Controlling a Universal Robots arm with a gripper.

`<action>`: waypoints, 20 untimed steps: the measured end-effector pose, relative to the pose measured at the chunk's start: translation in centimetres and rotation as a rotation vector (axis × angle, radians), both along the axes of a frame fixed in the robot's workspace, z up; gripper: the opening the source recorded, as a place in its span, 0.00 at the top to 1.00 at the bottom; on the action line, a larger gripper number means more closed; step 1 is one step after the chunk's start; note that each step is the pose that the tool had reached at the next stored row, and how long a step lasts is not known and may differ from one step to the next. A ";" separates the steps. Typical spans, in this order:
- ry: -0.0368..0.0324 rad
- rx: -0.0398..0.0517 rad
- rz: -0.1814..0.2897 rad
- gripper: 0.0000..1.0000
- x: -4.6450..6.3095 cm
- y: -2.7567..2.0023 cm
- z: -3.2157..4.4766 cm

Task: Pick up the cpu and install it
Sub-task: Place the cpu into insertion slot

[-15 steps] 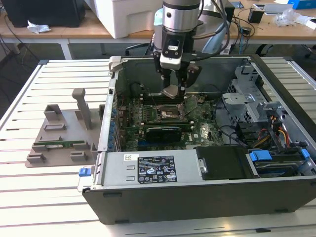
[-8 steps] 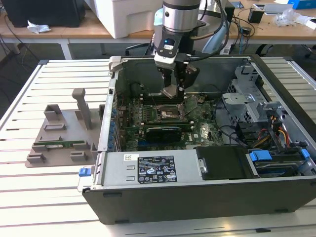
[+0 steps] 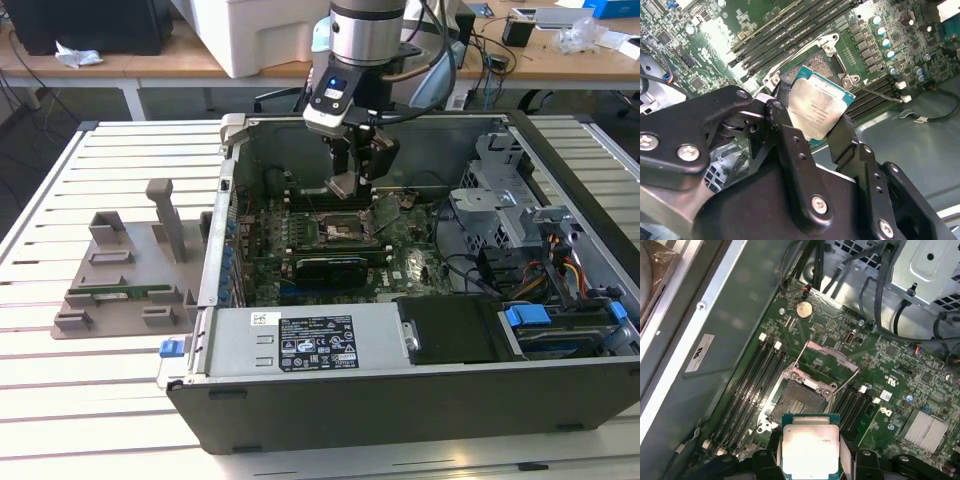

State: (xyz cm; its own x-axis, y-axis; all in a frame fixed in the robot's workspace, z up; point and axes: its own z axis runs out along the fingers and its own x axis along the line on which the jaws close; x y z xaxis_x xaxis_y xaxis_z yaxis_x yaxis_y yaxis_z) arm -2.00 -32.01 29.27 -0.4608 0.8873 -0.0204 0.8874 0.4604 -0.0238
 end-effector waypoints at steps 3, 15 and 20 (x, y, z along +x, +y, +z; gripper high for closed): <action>0.0277 0.0001 -0.026 0.45 0.0 0.00 -0.01; 0.0320 0.0022 -0.166 0.45 0.0 0.00 -0.03; 0.0319 0.0032 -0.227 0.45 0.0 0.00 -0.04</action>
State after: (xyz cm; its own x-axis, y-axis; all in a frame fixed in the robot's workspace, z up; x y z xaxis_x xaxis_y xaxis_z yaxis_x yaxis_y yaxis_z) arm -2.01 -32.01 29.23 -0.2497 0.9683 -0.0060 0.9671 0.2491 -0.0524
